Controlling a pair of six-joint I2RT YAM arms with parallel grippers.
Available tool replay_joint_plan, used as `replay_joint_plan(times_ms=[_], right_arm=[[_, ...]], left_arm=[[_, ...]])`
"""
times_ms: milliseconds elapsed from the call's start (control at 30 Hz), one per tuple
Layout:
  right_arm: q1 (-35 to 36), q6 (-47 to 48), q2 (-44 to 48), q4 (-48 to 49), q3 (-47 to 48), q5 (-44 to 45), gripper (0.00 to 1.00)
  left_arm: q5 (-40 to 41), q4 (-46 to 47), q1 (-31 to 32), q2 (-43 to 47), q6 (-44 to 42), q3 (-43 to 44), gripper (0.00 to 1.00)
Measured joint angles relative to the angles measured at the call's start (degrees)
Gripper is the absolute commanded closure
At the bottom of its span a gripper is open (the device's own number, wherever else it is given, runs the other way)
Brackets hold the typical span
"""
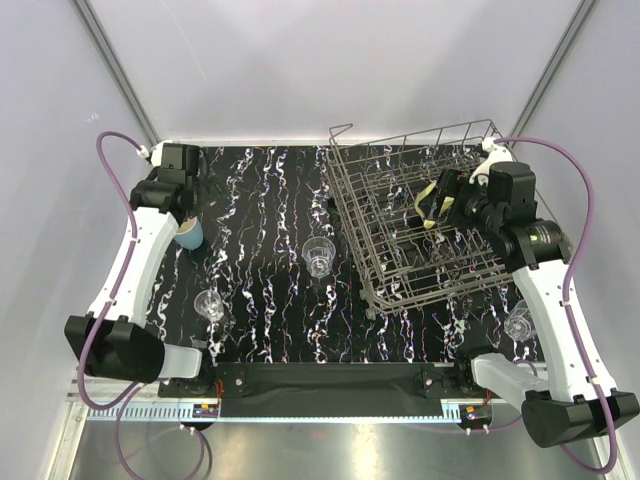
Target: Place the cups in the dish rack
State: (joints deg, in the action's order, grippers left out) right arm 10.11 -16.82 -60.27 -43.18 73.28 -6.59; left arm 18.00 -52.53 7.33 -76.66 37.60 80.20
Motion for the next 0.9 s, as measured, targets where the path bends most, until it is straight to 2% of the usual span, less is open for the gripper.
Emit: replay_joint_plan(times_ms=[200, 367, 900], right_arm=[[0.0, 0.09, 0.9, 0.07, -0.04, -1.86, 0.08], [0.0, 0.11, 0.87, 0.09, -0.35, -2.14, 0.07], [0.0, -0.39, -3.98, 0.04, -0.33, -3.5, 0.07]], left_arm=[[1.92, 7.52, -3.58, -1.2, -5.14, -4.44, 0.13], [2.27, 13.27, -6.1, -3.06, -8.31, -8.81, 0.15], [-0.42, 20.33, -11.61, -17.53, -10.56, -8.48, 0.2]])
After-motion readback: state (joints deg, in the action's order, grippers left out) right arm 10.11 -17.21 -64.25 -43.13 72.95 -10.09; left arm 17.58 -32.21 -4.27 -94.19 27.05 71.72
